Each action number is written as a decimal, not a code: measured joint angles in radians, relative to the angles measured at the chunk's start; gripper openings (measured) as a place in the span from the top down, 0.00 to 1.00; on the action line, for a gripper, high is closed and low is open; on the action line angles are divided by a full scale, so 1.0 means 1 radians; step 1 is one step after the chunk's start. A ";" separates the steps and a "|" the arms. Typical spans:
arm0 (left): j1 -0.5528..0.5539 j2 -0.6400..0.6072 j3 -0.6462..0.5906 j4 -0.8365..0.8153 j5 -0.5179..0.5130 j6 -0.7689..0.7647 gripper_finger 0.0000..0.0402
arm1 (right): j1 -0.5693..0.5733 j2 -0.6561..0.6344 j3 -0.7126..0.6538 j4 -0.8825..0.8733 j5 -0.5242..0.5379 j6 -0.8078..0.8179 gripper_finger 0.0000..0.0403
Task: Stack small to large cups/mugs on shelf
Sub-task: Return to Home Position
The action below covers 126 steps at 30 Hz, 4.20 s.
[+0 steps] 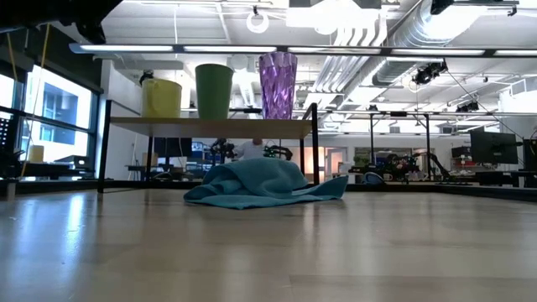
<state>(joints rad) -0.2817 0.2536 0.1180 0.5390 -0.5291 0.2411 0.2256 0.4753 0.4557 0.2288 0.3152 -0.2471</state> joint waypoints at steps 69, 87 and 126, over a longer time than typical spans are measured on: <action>0.000 -0.248 -0.105 -0.114 -0.056 0.131 0.76 | -0.069 -0.114 -0.439 0.616 -0.185 -0.152 0.68; 0.000 -0.248 -0.108 -0.044 -0.156 0.156 0.76 | -0.066 -0.244 -0.446 0.570 -0.176 -0.225 0.68; 0.000 -0.247 -0.109 -0.106 -0.025 0.142 0.76 | -0.170 -0.469 -0.442 -0.068 -0.314 0.096 0.68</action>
<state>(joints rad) -0.2813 0.0063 0.0090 0.4334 -0.5544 0.3831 0.0552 0.0067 0.0139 0.1609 0.0013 -0.1512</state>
